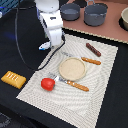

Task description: Interact with the objects in diverse but meaningful ways.

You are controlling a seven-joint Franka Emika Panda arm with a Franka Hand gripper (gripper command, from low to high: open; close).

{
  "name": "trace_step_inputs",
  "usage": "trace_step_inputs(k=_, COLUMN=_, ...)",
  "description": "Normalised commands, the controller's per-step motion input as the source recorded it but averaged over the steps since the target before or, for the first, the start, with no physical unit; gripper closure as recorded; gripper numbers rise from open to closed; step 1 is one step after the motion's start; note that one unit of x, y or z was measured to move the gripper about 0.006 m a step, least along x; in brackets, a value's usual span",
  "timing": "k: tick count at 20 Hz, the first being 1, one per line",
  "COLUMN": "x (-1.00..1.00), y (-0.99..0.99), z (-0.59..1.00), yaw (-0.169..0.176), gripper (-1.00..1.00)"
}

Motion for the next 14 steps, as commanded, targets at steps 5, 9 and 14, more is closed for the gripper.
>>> trace_step_inputs(k=5, x=-0.16, y=0.01, z=-0.46, yaw=0.042, gripper=-1.0)
trace_step_inputs(k=9, x=-0.15, y=0.0, z=-0.42, yaw=0.036, gripper=-1.0)
trace_step_inputs(k=14, x=-0.09, y=0.0, z=-0.35, yaw=0.032, gripper=-1.0)
